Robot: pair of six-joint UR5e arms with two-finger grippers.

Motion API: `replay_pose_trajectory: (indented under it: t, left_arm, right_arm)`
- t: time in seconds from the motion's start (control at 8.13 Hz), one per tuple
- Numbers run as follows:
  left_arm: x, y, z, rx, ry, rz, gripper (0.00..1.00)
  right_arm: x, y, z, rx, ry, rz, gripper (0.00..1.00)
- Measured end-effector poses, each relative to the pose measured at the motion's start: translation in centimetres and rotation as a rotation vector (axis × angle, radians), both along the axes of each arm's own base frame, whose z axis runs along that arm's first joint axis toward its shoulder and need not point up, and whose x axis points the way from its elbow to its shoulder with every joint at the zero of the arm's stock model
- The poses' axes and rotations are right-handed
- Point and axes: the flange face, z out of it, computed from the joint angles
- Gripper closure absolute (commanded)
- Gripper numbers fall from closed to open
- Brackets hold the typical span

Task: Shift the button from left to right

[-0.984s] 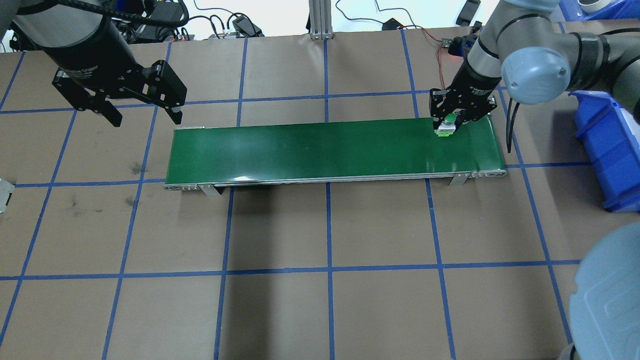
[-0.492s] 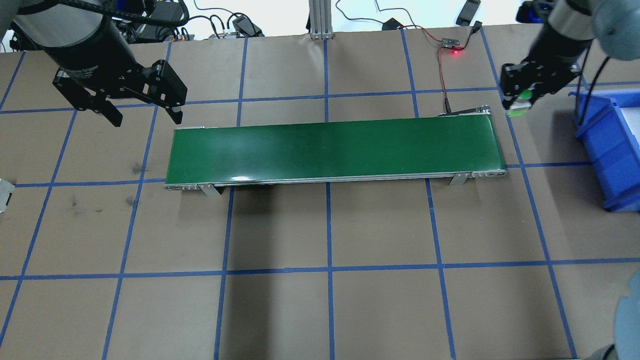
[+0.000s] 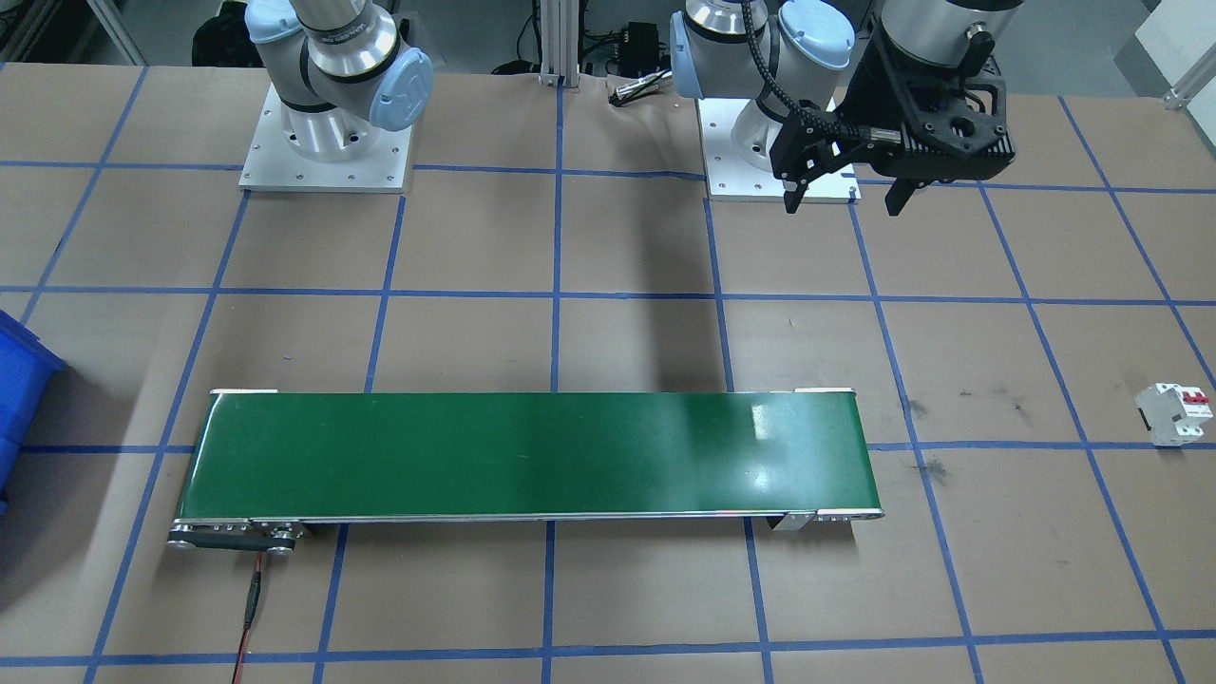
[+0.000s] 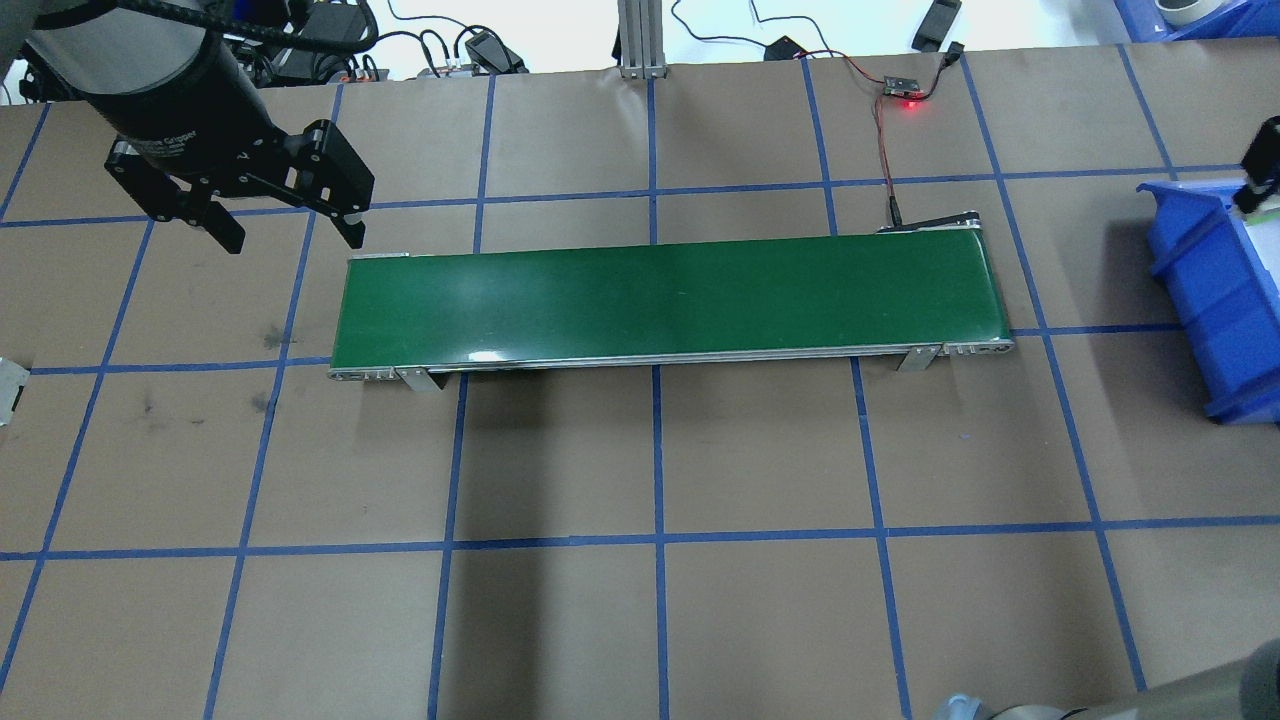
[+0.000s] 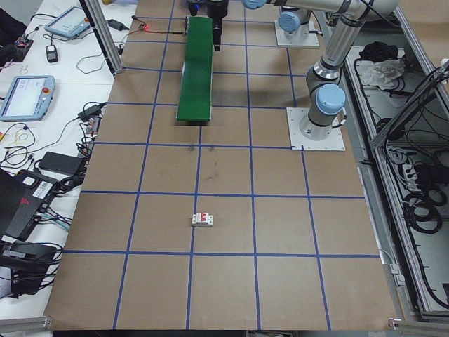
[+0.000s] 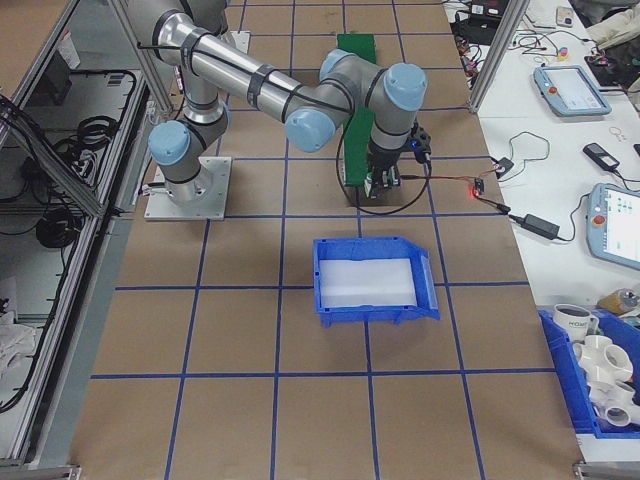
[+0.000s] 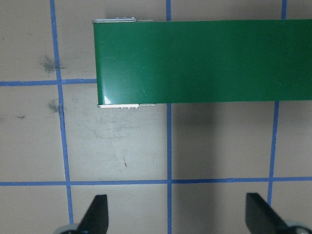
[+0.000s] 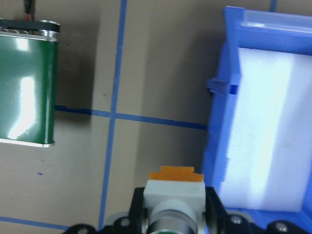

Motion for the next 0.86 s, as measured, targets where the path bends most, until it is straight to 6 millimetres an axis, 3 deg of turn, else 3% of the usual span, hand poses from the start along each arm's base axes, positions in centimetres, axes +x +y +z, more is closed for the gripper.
replay_pose_trajectory:
  t: [0.25,0.37,0.61,0.86]
  left_arm:
    - [0.0,0.0,0.0,0.0,-0.001,0.0,0.0]
    - [0.0,0.0,0.0,0.0,-0.001,0.0,0.0]
    - [0.0,0.0,0.0,0.0,-0.001,0.0,0.0]
    - [0.0,0.0,0.0,-0.001,-0.001,0.0,0.0]
  right_arm:
    - [-7.1,1.1,-0.3,-0.03,0.02,0.055,1.0]
    - [-9.6,1.0,-1.9,-0.035,0.021,0.083,1.0]
    - [-12.6,-0.1,-5.8,-0.04,0.018,0.124,1.0]
    - [-14.3,-1.0,-9.8,-0.022,-0.009,0.134,1.0]
